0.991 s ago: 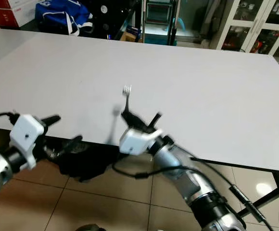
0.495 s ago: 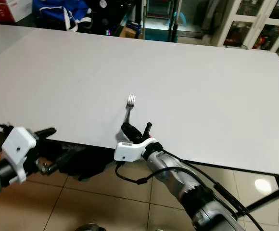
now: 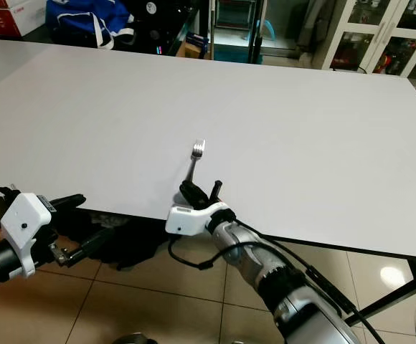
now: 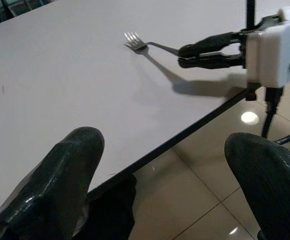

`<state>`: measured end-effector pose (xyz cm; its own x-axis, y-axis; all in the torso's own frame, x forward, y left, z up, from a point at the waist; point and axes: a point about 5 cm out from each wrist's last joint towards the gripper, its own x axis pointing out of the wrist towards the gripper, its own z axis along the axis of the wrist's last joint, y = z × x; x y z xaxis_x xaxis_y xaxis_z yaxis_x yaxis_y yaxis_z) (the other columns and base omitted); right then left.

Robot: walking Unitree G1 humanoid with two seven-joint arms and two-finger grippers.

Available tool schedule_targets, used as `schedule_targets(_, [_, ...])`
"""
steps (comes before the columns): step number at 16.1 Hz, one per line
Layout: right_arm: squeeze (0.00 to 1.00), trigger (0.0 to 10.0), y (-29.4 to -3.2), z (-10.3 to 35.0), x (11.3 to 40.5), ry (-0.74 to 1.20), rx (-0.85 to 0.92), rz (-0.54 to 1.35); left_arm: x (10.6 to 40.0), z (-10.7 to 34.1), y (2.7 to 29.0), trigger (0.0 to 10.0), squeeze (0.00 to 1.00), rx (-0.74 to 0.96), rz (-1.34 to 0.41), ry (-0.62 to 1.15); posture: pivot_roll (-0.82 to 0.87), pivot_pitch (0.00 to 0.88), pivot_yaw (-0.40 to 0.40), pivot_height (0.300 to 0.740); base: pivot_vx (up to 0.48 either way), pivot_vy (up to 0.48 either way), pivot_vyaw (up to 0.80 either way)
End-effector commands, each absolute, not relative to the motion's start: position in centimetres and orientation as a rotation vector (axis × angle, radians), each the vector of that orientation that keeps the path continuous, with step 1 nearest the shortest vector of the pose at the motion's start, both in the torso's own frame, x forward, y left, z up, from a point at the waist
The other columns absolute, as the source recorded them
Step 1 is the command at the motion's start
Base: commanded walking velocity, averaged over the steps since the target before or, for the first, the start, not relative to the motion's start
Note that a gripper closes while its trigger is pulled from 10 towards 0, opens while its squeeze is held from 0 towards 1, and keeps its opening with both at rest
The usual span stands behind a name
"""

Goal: Setting the table

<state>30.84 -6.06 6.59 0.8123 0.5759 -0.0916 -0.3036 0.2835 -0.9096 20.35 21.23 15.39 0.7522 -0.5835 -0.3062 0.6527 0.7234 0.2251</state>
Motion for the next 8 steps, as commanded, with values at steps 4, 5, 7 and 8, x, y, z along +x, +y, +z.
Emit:
schedule_targets(4, [1.00,10.0,-5.82,5.65,30.67,-0.209,-1.076,0.650,20.01,15.75,21.45,10.0,0.00,0.339,-0.700,0.225,0.12,0.064,0.024,0.740,0.000,0.000,0.00])
schedule_targets(5, [1.00,10.0,-5.78,5.55,30.70,-0.202,-1.074,0.654,20.01,15.75,21.47,10.0,0.00,0.339,-0.700,0.226,0.12,0.063,0.023,0.740,0.000,0.000,0.00])
schedule_targets(7, [1.00,10.0,-5.79,5.39,30.86,-0.183,-1.067,0.656,19.94,15.73,21.46,10.0,0.00,0.336,-0.702,0.228,0.12,0.063,0.024,0.740,0.000,0.000,0.00])
schedule_targets(8, [1.00,10.0,-5.80,5.38,30.90,-0.179,-1.064,0.656,19.91,15.70,21.46,10.0,0.00,0.335,-0.704,0.229,0.12,0.063,0.024,0.740,0.000,0.000,0.00])
